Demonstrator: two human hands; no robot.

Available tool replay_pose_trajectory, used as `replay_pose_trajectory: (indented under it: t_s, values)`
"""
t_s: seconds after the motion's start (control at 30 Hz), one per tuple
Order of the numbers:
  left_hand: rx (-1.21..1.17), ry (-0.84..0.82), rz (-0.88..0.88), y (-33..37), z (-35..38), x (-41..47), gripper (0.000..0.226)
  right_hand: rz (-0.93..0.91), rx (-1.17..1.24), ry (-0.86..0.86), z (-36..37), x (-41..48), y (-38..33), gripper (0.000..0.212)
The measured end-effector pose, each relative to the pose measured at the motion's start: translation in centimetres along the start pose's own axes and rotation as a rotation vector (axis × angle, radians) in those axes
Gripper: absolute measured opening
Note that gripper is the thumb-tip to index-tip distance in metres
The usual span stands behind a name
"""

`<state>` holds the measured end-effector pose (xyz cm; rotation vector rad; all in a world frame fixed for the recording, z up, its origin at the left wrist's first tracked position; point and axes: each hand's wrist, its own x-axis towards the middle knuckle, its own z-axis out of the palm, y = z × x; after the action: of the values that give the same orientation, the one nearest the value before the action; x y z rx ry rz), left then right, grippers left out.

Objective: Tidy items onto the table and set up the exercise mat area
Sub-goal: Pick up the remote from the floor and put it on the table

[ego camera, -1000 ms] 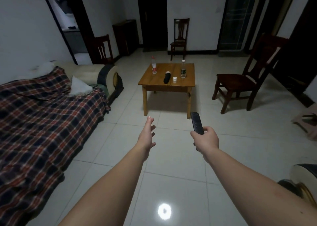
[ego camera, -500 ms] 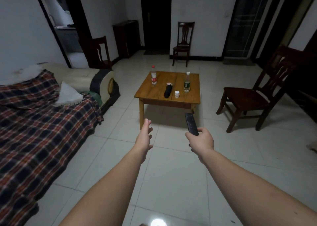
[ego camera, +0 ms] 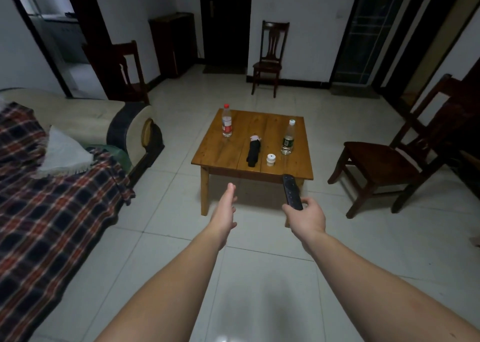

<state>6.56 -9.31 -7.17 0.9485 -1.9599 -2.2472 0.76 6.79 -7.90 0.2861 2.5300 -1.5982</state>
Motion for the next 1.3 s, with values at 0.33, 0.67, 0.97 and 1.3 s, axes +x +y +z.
replay_pose_trajectory:
  t_s: [0.33, 0.67, 0.97, 1.3]
  values:
    - [0.037, 0.098, -0.015, 7.1, 1.0, 16.8, 0.070, 0.056, 0.010, -0.090, 7.6, 17.4, -4.6, 0.026]
    - [-0.009, 0.152, -0.061, 12.1, -1.4, 30.9, 0.073, 0.016, -0.053, -0.186, 16.1, 29.9, -10.8, 0.027]
    - [-0.009, 0.100, -0.121, 15.6, -7.1, 49.0, 0.068, 0.097, -0.136, -0.095, 27.8, 41.4, -13.9, 0.043]
    - [0.072, -0.031, -0.182, 11.4, -10.6, 62.1, 0.078, 0.262, -0.281, -0.065, 40.7, 49.9, -9.3, 0.046]
